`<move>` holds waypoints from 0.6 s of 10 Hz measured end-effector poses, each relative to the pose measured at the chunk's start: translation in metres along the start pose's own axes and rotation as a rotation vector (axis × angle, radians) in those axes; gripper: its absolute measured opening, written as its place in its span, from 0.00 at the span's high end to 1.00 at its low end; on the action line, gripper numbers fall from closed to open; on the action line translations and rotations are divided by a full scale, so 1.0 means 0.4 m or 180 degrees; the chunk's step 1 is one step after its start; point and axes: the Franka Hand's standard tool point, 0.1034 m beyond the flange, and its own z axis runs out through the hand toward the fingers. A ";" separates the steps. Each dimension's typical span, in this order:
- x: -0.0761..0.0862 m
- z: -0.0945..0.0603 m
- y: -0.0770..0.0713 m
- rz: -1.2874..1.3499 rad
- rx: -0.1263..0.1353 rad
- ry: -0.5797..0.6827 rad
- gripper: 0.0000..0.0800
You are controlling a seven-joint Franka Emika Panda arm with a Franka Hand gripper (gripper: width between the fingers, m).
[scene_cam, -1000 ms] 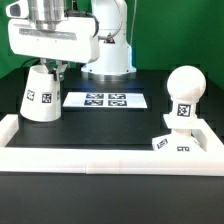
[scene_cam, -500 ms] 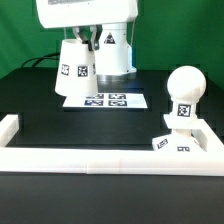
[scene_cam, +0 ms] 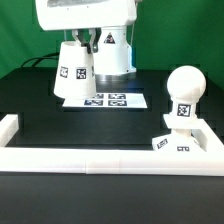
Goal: Assemble lamp
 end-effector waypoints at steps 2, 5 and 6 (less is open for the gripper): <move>0.024 -0.060 -0.074 0.0004 0.0084 -0.0022 0.94; 0.043 -0.143 -0.226 0.0274 0.0167 -0.0001 0.94; 0.037 -0.163 -0.296 0.0407 0.0127 0.0002 0.94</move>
Offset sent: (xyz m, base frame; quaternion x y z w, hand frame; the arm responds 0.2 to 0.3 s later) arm 0.0480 0.0490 0.0522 0.0035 -0.0232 0.0460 0.9987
